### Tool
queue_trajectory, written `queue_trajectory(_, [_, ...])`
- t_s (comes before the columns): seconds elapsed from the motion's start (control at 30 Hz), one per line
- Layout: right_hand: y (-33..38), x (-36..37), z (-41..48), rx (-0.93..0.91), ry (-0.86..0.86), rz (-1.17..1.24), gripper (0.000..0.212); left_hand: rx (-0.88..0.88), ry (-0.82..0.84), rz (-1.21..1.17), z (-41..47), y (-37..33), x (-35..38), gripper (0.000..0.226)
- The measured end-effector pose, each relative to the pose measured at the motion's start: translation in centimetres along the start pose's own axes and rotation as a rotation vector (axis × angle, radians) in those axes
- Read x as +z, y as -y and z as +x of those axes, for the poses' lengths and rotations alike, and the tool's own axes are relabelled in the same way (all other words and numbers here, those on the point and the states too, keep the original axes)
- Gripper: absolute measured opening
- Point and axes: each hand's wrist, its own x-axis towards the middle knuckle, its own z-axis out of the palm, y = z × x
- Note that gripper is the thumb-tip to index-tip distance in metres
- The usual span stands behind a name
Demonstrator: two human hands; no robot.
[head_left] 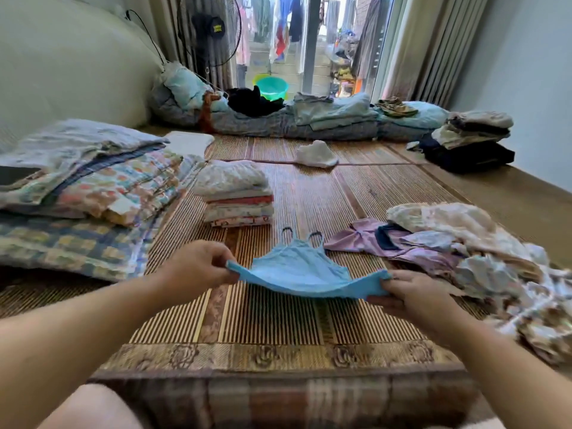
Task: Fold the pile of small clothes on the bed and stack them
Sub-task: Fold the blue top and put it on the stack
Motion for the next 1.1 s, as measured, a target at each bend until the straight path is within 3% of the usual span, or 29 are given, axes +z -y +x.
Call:
queue_trajectory(0.2, [-3.0,-1.6,-2.2,0.227,0.187,-0.187,0.019,-0.150,0.453,0.000,-4.6,1.5,2.1,0.005])
queue_trajectory(0.33, [-1.3,-2.6,-2.1,0.229,0.279,-0.261,0.020,-0.193,0.563,-0.130,-3.8,0.5,1.1,0.005])
queue_trajectory(0.57, [1.1,-1.4,4.7,0.070,-0.080,-0.170,0.014,-0.224,0.239,-0.337,3.8,0.3,0.9,0.010])
queue_trajectory(0.8, [2.1,0.7,14.1,0.052,-0.254,-0.157,0.014,-0.276,0.032,-0.359,13.2,1.8,4.0,0.014])
queue_trajectory(0.9, [0.8,0.9,16.9,0.057,-0.250,-0.250,0.011,-0.300,-0.002,-0.220,16.1,2.6,5.9,0.021])
queue_trajectory(0.97, [-0.7,0.9,17.6,-0.002,-0.266,-0.355,0.005,-0.266,0.015,0.089,16.1,3.2,6.8,0.041])
queue_trajectory(1.03, [-1.8,0.8,16.3,-0.148,-0.277,-0.586,0.019,-0.151,0.020,0.262,14.7,3.5,7.4,0.052])
queue_trajectory(1.1, [-2.9,0.6,13.5,-0.326,-0.223,-0.832,0.020,0.004,0.063,0.255,12.3,3.4,7.7,0.044])
